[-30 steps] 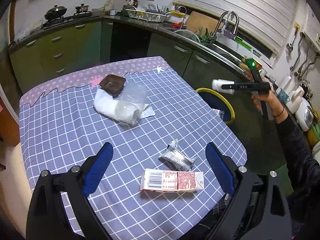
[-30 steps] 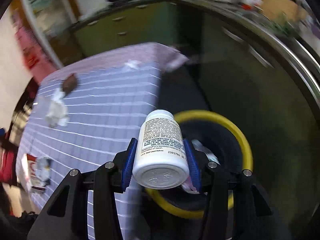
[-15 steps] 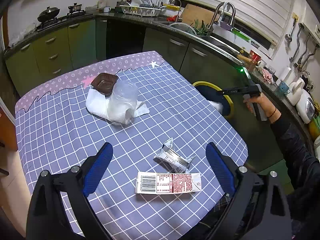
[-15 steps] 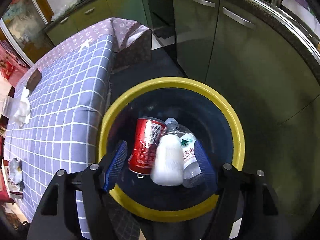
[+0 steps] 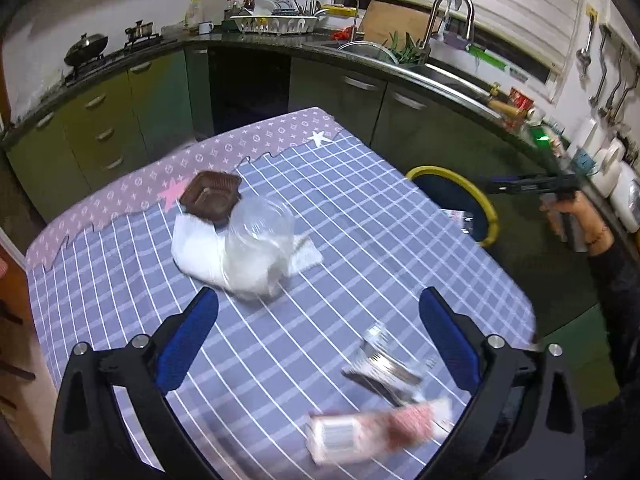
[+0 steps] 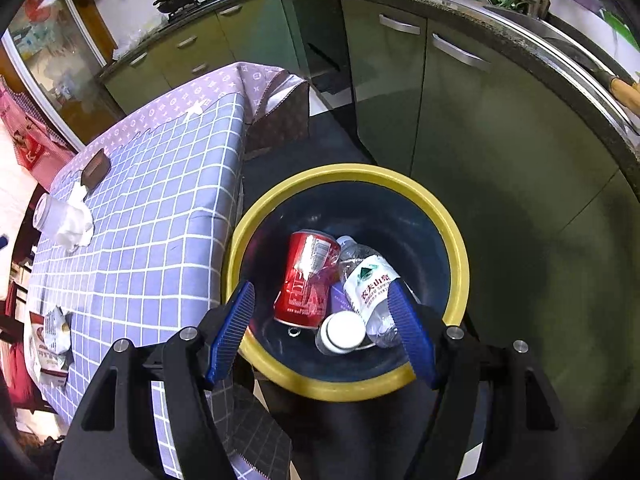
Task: Collect trash
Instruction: 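Grasp the clear plastic cup with the left gripper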
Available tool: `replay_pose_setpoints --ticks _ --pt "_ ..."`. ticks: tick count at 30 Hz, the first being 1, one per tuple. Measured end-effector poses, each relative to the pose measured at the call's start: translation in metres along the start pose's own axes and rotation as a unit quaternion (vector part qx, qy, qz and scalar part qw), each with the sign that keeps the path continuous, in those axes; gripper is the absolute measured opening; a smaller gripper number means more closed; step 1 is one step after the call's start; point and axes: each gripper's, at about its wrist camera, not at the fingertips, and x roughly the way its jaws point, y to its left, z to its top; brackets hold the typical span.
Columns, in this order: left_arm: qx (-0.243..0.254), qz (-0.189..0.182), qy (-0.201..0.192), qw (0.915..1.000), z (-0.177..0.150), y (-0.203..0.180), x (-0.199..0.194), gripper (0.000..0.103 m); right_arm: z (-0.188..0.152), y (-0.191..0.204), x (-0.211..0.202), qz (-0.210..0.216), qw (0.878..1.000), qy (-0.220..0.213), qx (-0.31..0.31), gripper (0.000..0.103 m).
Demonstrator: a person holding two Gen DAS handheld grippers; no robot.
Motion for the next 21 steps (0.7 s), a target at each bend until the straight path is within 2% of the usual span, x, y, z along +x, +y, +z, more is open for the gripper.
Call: replay_pose_setpoints --ticks 9,21 --pt "0.011 0.012 0.025 0.9996 0.025 0.02 0.069 0.096 -0.012 0.015 -0.004 0.019 1.0 -0.001 -0.018 0.069" --pt "0.025 0.036 0.033 0.9985 0.032 0.025 0.098 0.094 -0.012 0.03 0.006 0.031 0.999 0.01 -0.033 0.069"
